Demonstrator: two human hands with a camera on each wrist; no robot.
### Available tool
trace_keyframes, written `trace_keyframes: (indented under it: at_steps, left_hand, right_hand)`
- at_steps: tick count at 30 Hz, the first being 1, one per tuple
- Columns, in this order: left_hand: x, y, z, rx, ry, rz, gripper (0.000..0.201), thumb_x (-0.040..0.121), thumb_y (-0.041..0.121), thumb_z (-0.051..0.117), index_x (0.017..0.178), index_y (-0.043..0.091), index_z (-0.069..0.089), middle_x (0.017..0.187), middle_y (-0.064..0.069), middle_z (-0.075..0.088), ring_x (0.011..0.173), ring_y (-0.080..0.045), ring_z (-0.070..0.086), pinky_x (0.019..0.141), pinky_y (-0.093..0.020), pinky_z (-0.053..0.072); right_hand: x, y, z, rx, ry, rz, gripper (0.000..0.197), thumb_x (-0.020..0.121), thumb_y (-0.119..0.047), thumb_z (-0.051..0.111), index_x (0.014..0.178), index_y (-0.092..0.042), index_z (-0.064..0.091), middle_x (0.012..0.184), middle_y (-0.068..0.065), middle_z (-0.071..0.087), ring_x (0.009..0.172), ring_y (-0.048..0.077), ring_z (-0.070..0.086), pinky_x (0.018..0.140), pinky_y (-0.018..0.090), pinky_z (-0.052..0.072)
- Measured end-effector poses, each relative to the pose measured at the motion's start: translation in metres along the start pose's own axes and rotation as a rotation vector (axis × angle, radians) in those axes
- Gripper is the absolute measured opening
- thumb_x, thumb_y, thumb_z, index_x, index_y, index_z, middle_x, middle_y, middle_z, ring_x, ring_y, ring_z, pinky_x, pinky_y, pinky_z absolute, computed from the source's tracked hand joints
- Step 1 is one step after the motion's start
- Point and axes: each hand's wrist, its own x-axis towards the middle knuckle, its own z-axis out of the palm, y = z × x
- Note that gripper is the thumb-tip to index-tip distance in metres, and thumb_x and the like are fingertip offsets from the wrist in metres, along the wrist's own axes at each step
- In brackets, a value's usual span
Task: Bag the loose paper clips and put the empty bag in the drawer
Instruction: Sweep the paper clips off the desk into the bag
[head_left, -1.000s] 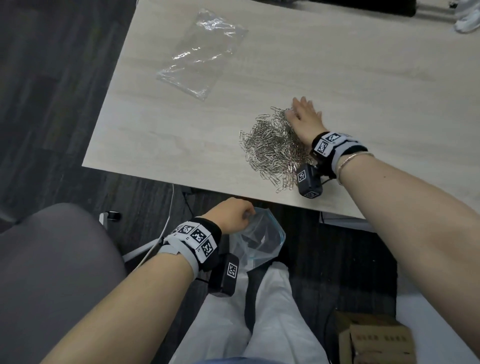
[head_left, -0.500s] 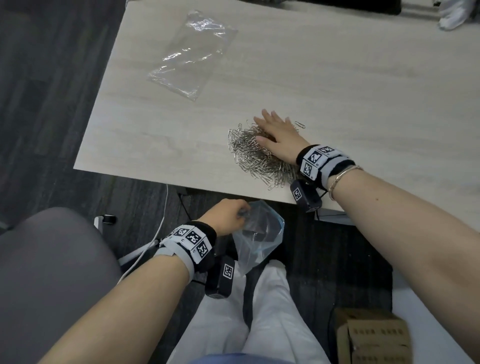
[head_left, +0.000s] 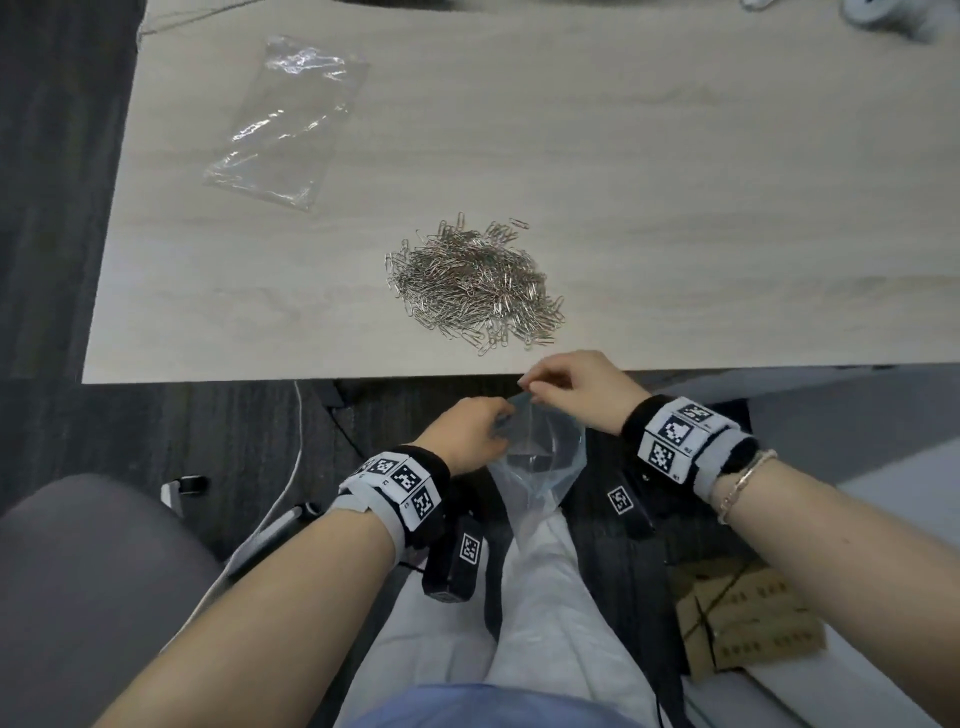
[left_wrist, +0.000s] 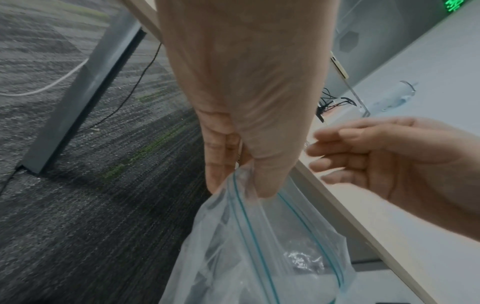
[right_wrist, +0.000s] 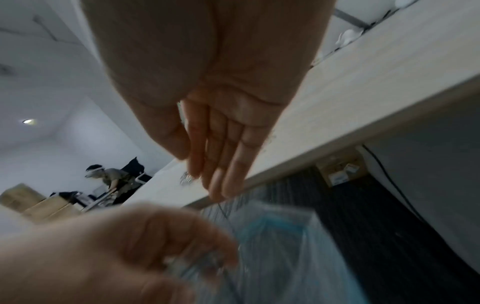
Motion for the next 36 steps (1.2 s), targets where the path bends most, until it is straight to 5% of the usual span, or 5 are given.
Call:
trace_keyframes:
  at_steps: [4,10,23,30,36]
  left_hand:
    - [0.001,0.014,0.004,-0.022,0.01,0.057,0.048,0.08,0.01,0.057,0.128,0.011,0.052,0.126,-0.009,0.059,0.117,-0.025,0.055,0.096,-0.033,0.045]
    - [0.001,0.023,0.009,0.029,0.015,0.044,0.053,0.082,0.009,0.046,0.134,0.018,0.043,0.13,-0.01,0.051,0.118,-0.029,0.053,0.098,-0.043,0.045]
    - [0.008,0.007,0.008,0.172,0.132,-0.096,0.031,0.083,0.006,0.052,0.106,0.019,0.068,0.113,-0.01,0.06,0.102,-0.034,0.059,0.085,-0.035,0.046]
    - [0.007,0.0,0.008,0.031,0.293,-0.144,0.022,0.086,0.01,0.051,0.1,0.012,0.067,0.104,-0.012,0.064,0.098,-0.033,0.059,0.081,-0.037,0.048]
    - [0.011,0.001,0.01,-0.069,0.291,-0.224,0.024,0.084,0.011,0.051,0.104,-0.001,0.058,0.109,-0.02,0.059,0.103,-0.038,0.056,0.083,-0.04,0.045]
  right_hand:
    - [-0.009,0.016,0.029,-0.356,-0.351,0.159,0.031,0.092,-0.021,0.05,0.118,-0.006,0.058,0.115,0.013,0.063,0.104,0.025,0.059,0.08,0.026,0.041]
    - [-0.013,0.047,0.039,-0.375,-0.322,0.28,0.112,0.069,-0.031,0.075,0.147,-0.016,-0.004,0.142,0.014,0.039,0.107,0.029,0.059,0.079,0.03,0.05]
    - [0.003,0.042,0.02,-0.284,-0.28,0.236,0.039,0.084,-0.027,0.066,0.117,-0.007,0.06,0.107,0.003,0.063,0.1,0.02,0.058,0.075,0.019,0.044]
    - [0.006,0.031,-0.001,0.243,0.325,0.052,0.028,0.088,0.001,0.048,0.1,-0.014,0.069,0.103,0.011,0.069,0.08,0.013,0.064,0.081,0.028,0.054]
    - [0.03,0.04,-0.014,-0.217,0.306,-0.065,0.053,0.09,-0.002,0.039,0.142,-0.008,0.033,0.153,0.011,0.027,0.142,0.023,0.021,0.115,0.025,0.01]
